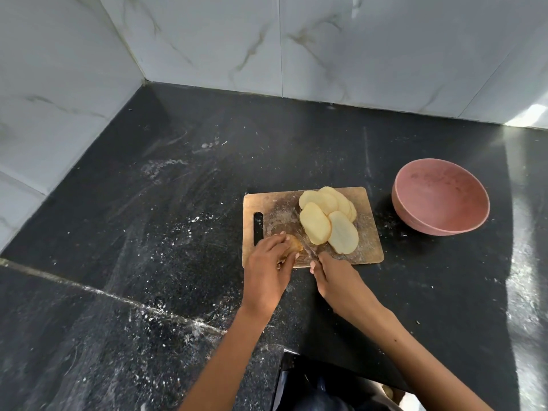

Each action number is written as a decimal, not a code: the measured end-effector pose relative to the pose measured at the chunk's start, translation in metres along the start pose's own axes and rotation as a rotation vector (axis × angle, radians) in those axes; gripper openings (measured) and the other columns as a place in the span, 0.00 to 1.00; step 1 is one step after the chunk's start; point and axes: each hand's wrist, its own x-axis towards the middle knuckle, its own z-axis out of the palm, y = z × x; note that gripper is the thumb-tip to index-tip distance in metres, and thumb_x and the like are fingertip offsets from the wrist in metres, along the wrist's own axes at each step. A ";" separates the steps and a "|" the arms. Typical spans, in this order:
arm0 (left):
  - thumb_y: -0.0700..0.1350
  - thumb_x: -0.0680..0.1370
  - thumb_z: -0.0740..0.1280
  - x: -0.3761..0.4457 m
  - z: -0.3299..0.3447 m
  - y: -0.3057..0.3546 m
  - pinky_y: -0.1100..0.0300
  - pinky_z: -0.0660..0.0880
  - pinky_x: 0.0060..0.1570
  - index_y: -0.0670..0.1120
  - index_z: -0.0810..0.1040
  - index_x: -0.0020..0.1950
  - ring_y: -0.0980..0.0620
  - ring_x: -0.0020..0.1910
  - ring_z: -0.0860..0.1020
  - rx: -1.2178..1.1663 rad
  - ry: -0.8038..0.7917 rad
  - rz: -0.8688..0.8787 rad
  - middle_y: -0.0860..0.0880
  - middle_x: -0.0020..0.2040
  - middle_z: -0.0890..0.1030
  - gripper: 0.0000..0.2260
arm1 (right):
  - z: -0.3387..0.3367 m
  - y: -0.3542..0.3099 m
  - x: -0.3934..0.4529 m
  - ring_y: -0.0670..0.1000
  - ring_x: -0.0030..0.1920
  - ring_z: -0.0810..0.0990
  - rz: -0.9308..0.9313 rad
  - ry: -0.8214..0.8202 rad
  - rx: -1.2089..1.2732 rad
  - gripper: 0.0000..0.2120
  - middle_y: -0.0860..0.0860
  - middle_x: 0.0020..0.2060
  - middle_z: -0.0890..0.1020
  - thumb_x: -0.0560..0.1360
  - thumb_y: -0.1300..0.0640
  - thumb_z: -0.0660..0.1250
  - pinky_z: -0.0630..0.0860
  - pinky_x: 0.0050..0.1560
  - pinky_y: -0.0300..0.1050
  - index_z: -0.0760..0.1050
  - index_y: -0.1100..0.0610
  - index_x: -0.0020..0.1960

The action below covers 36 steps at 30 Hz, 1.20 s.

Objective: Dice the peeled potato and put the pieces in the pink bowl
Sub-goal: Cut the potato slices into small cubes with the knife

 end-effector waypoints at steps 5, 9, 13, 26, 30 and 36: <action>0.42 0.74 0.73 -0.006 0.007 0.000 0.47 0.79 0.55 0.43 0.83 0.55 0.48 0.56 0.81 0.012 0.036 -0.014 0.46 0.57 0.83 0.11 | -0.002 0.004 0.002 0.55 0.42 0.76 -0.006 0.039 -0.002 0.12 0.54 0.40 0.76 0.83 0.50 0.51 0.70 0.42 0.50 0.66 0.55 0.46; 0.45 0.74 0.70 -0.009 0.009 0.001 0.46 0.78 0.56 0.43 0.83 0.56 0.48 0.57 0.81 0.014 0.066 -0.009 0.46 0.57 0.82 0.12 | -0.002 0.004 0.002 0.53 0.41 0.75 -0.016 0.028 0.001 0.12 0.53 0.40 0.76 0.83 0.49 0.51 0.70 0.42 0.49 0.66 0.55 0.46; 0.45 0.74 0.70 -0.008 0.009 0.000 0.46 0.78 0.57 0.43 0.83 0.56 0.48 0.58 0.80 0.014 0.057 -0.016 0.46 0.58 0.82 0.13 | -0.001 0.003 0.002 0.54 0.41 0.76 -0.017 0.021 -0.006 0.12 0.52 0.39 0.76 0.83 0.49 0.51 0.70 0.42 0.49 0.65 0.54 0.45; 0.40 0.72 0.75 -0.006 0.008 0.005 0.45 0.78 0.56 0.42 0.84 0.55 0.48 0.57 0.81 0.007 0.052 -0.046 0.44 0.57 0.82 0.12 | 0.000 0.002 0.008 0.53 0.44 0.77 -0.020 0.006 -0.033 0.12 0.53 0.42 0.78 0.83 0.48 0.51 0.69 0.42 0.47 0.66 0.53 0.47; 0.39 0.72 0.75 -0.005 0.008 0.005 0.45 0.78 0.56 0.42 0.84 0.55 0.48 0.57 0.80 -0.004 0.056 -0.058 0.45 0.57 0.82 0.12 | -0.001 -0.002 0.010 0.54 0.46 0.78 0.003 -0.019 -0.054 0.13 0.54 0.45 0.79 0.83 0.49 0.50 0.72 0.45 0.49 0.68 0.55 0.50; 0.38 0.71 0.76 -0.006 0.010 0.003 0.45 0.78 0.56 0.41 0.84 0.54 0.47 0.57 0.81 0.011 0.041 -0.051 0.45 0.56 0.82 0.12 | 0.001 -0.017 0.016 0.56 0.51 0.78 0.051 -0.030 -0.132 0.11 0.57 0.50 0.78 0.83 0.53 0.52 0.70 0.46 0.47 0.68 0.58 0.57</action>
